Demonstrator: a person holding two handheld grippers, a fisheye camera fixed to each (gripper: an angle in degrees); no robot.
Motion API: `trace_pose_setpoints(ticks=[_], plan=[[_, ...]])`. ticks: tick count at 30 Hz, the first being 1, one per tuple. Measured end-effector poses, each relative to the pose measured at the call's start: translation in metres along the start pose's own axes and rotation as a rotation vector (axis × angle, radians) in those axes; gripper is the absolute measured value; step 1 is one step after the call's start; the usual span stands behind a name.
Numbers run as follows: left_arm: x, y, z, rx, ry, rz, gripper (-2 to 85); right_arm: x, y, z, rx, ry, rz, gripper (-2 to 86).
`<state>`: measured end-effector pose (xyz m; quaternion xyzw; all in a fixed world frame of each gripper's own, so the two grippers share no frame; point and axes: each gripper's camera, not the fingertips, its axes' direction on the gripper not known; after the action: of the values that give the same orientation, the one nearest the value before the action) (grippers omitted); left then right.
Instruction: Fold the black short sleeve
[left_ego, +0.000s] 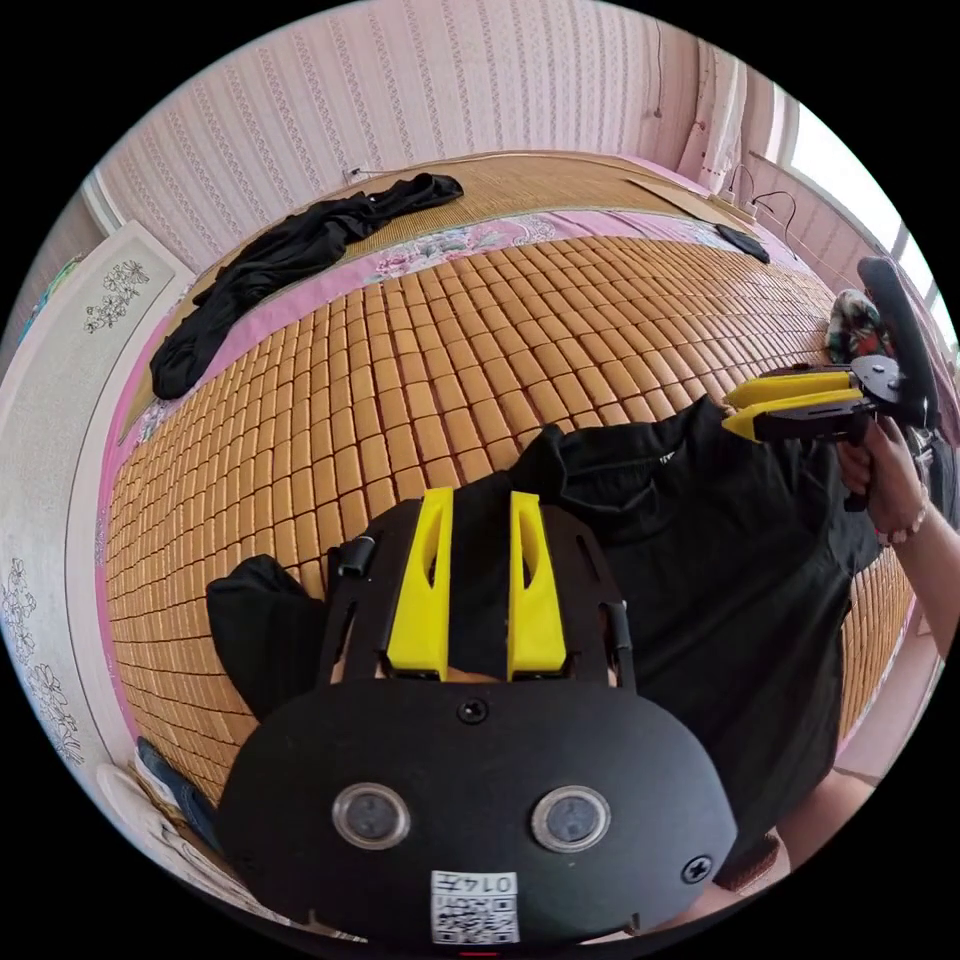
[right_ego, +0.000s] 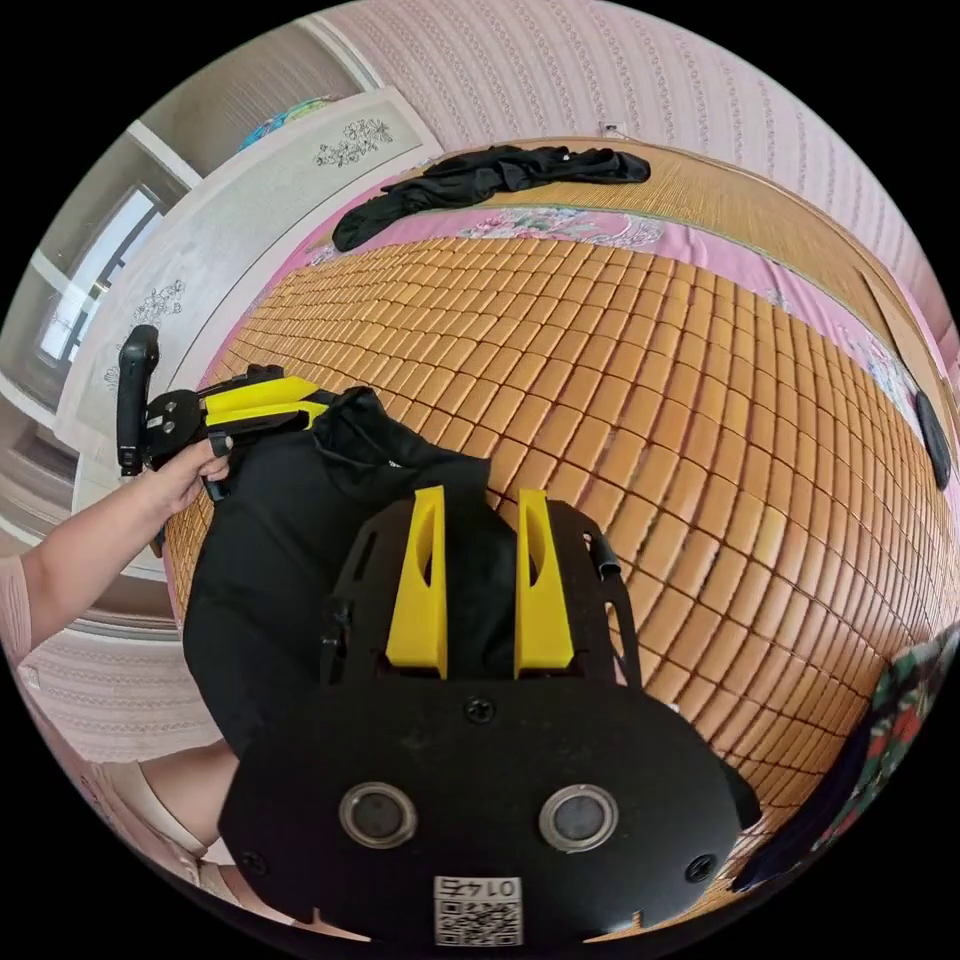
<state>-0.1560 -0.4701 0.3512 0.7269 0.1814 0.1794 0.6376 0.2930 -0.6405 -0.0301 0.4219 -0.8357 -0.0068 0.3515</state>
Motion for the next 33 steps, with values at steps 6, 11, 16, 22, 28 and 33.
trace_pose_setpoints(ticks=[6,11,16,22,28,33], plan=[[-0.013,-0.021,-0.021,0.044,0.087,0.043,1.3,-0.01,-0.011,0.034,-0.064,0.173,-0.001,-0.4],[-0.038,-0.051,-0.059,0.063,0.07,-0.054,-0.8,-0.01,-0.018,0.054,-0.039,0.052,-0.022,3.7],[-0.038,-0.074,-0.079,0.04,0.069,-0.069,-0.9,-0.043,-0.007,0.129,-0.092,0.102,-0.119,6.7],[-0.031,-0.109,-0.131,0.122,0.016,-0.042,-0.6,-0.044,-0.007,0.162,-0.098,0.198,-0.155,1.5],[-0.05,-0.132,-0.158,0.088,0.038,-0.13,3.6,-0.028,-0.009,0.197,-0.112,0.191,-0.124,7.2],[-0.09,-0.083,-0.271,0.181,0.061,-0.226,5.0,-0.014,0.023,0.18,-0.089,0.208,-0.044,10.1]])
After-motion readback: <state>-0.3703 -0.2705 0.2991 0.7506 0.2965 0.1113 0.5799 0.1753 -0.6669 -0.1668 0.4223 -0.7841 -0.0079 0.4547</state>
